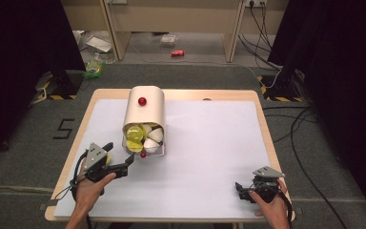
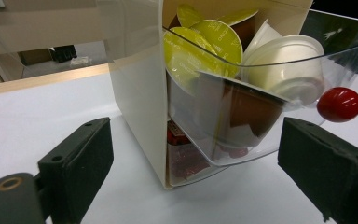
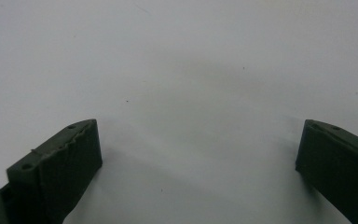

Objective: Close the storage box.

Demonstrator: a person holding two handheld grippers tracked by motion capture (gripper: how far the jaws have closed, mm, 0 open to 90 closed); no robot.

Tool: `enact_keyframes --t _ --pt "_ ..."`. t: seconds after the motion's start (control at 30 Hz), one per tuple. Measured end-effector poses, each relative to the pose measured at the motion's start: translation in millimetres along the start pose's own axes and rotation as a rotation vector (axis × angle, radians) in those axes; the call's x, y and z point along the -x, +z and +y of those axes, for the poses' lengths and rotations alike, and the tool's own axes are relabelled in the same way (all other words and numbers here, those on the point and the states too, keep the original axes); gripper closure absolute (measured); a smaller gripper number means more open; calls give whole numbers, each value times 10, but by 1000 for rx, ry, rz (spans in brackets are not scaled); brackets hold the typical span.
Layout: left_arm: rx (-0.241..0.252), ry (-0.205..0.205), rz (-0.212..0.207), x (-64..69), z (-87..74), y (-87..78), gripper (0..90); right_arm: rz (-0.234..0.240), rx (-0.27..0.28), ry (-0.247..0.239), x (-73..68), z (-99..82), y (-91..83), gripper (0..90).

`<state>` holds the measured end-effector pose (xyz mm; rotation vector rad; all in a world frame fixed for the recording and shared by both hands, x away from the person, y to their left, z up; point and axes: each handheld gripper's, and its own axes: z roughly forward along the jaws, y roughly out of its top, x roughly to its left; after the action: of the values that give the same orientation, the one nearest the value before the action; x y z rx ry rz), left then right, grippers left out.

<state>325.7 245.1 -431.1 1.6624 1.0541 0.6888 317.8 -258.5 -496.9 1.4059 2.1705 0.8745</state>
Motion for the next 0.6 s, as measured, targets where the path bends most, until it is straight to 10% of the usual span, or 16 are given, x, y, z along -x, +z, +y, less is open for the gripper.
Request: enact_keyframes --t 0.6 --pt "0 -12 1 -40 14 76 95 0 -1 -1 0 0 0 5"
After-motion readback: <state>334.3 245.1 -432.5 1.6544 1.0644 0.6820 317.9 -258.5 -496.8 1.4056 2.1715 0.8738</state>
